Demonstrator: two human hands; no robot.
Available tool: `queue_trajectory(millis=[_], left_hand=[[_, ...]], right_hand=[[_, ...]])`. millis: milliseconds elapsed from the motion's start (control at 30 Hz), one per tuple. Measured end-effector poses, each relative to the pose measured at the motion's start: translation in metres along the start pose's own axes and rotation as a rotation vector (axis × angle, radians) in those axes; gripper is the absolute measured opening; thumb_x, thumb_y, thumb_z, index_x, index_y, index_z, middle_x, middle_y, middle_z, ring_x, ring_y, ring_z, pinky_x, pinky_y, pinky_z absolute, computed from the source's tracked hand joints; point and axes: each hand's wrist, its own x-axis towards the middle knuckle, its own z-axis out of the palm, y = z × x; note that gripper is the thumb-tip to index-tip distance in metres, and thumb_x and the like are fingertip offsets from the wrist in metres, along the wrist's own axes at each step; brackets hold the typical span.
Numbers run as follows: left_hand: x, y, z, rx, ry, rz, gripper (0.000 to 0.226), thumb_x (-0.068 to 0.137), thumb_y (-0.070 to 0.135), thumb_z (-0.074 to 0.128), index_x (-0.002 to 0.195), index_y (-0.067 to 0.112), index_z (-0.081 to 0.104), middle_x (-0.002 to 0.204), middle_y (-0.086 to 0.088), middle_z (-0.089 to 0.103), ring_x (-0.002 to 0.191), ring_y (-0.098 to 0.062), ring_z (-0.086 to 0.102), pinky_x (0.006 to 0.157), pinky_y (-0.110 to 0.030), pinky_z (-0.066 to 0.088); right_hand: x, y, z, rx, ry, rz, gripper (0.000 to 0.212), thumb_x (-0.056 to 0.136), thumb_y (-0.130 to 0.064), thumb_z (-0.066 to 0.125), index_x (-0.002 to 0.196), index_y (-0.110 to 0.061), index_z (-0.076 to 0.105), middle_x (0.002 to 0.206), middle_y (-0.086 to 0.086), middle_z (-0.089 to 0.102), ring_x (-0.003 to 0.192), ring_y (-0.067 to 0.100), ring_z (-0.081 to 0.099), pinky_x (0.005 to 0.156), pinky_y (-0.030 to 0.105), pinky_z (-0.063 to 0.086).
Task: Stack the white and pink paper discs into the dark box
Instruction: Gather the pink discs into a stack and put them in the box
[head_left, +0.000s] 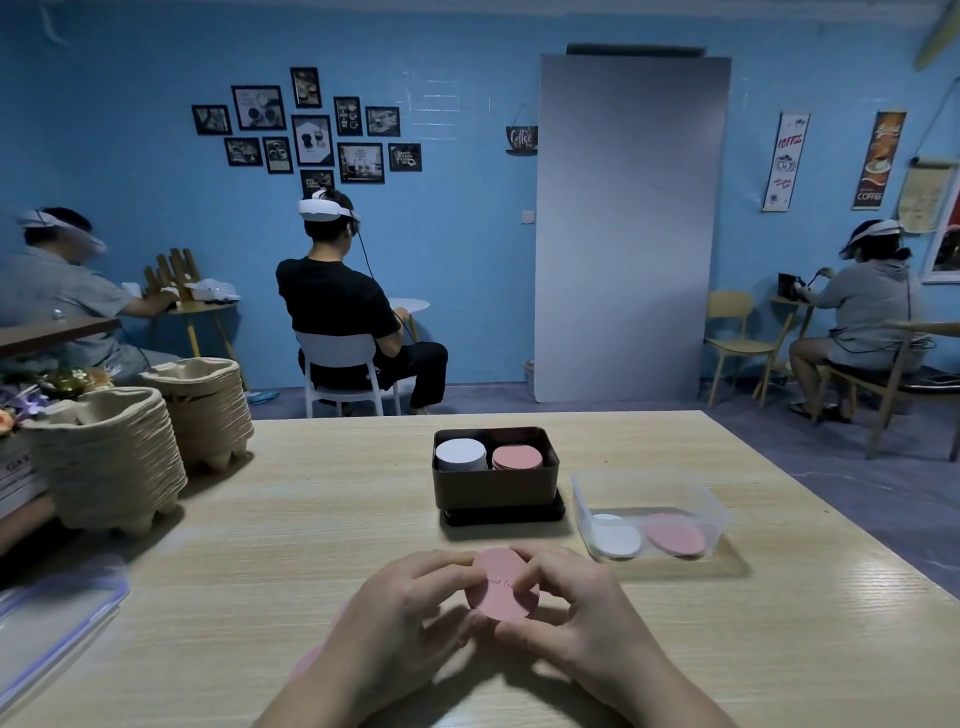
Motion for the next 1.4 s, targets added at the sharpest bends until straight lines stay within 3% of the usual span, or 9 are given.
queue_trajectory(millis=[233, 400, 500, 667, 833, 1033, 1133, 1233, 1400], left_hand=[[0.002, -0.002, 0.003, 0.041, -0.002, 0.017, 0.024, 0.088, 0.043, 0.074, 0.109, 0.033, 0.069, 0.123, 0.026, 0.062, 0.102, 0.001, 0.063, 0.07, -0.022, 0.058], [0.003, 0.001, 0.001, 0.006, -0.014, 0.026, 0.019, 0.086, 0.04, 0.074, 0.102, 0.031, 0.069, 0.118, 0.024, 0.063, 0.097, 0.001, 0.063, 0.066, -0.017, 0.054], [0.002, -0.001, 0.0, -0.097, -0.014, 0.0, 0.02, 0.086, 0.035, 0.076, 0.105, 0.029, 0.072, 0.118, 0.025, 0.063, 0.096, -0.004, 0.065, 0.062, -0.017, 0.055], [0.007, -0.008, -0.002, -0.098, -0.047, -0.014, 0.021, 0.086, 0.04, 0.079, 0.104, 0.031, 0.071, 0.115, 0.025, 0.063, 0.09, -0.005, 0.063, 0.065, -0.021, 0.055], [0.028, -0.011, -0.008, -0.016, -0.029, -0.022, 0.023, 0.083, 0.043, 0.078, 0.102, 0.034, 0.07, 0.109, 0.025, 0.063, 0.09, 0.003, 0.059, 0.069, -0.007, 0.046], [0.068, -0.03, -0.016, 0.01, 0.077, -0.013, 0.039, 0.086, 0.049, 0.075, 0.119, 0.031, 0.067, 0.104, 0.022, 0.065, 0.088, 0.0, 0.062, 0.078, -0.027, 0.054], [0.085, -0.046, -0.019, 0.099, 0.121, -0.012, 0.031, 0.091, 0.046, 0.066, 0.116, 0.029, 0.067, 0.106, 0.019, 0.065, 0.097, -0.008, 0.063, 0.082, -0.037, 0.054], [0.093, -0.067, -0.015, 0.225, 0.161, -0.043, 0.028, 0.092, 0.046, 0.06, 0.112, 0.029, 0.067, 0.11, 0.017, 0.066, 0.103, -0.013, 0.063, 0.086, -0.042, 0.053], [0.1, -0.087, -0.003, 0.329, 0.131, -0.102, 0.039, 0.094, 0.053, 0.05, 0.116, 0.027, 0.071, 0.121, 0.013, 0.068, 0.112, -0.017, 0.061, 0.092, -0.041, 0.052]], right_hand=[[0.001, -0.001, -0.002, -0.106, -0.002, -0.068, 0.027, 0.075, -0.027, 0.092, 0.089, -0.021, 0.07, 0.125, -0.006, 0.065, 0.117, 0.008, 0.061, 0.084, 0.011, 0.053], [0.003, 0.007, 0.002, -0.133, -0.039, -0.058, 0.029, 0.075, -0.041, 0.088, 0.09, -0.024, 0.069, 0.122, -0.007, 0.063, 0.122, 0.011, 0.058, 0.083, 0.03, 0.062], [0.005, 0.005, 0.001, -0.277, -0.046, -0.1, 0.039, 0.075, -0.056, 0.081, 0.089, -0.023, 0.066, 0.116, -0.019, 0.061, 0.116, 0.008, 0.057, 0.082, 0.026, 0.06], [0.018, 0.0, -0.007, -0.39, -0.114, -0.136, 0.037, 0.075, -0.057, 0.076, 0.087, -0.026, 0.062, 0.105, -0.019, 0.06, 0.106, 0.005, 0.055, 0.082, 0.025, 0.055], [0.049, 0.005, -0.018, -0.439, -0.15, -0.185, 0.036, 0.074, -0.06, 0.077, 0.086, -0.029, 0.062, 0.102, -0.017, 0.061, 0.103, 0.004, 0.057, 0.089, 0.027, 0.05], [0.091, -0.002, -0.036, -0.354, -0.055, -0.254, 0.027, 0.074, -0.042, 0.085, 0.082, -0.026, 0.065, 0.084, -0.013, 0.064, 0.079, 0.009, 0.058, 0.068, 0.029, 0.05], [0.112, 0.0, -0.05, -0.351, 0.024, -0.193, 0.026, 0.072, -0.044, 0.082, 0.081, -0.025, 0.066, 0.084, -0.02, 0.064, 0.079, 0.004, 0.058, 0.074, 0.029, 0.051], [0.137, 0.01, -0.065, -0.431, 0.082, -0.124, 0.035, 0.069, -0.06, 0.072, 0.08, -0.027, 0.064, 0.082, -0.01, 0.067, 0.079, 0.011, 0.059, 0.076, 0.037, 0.053], [0.177, 0.028, -0.077, -0.607, 0.025, 0.056, 0.036, 0.07, -0.062, 0.076, 0.078, -0.03, 0.062, 0.084, -0.01, 0.067, 0.086, 0.011, 0.061, 0.08, 0.034, 0.053]])
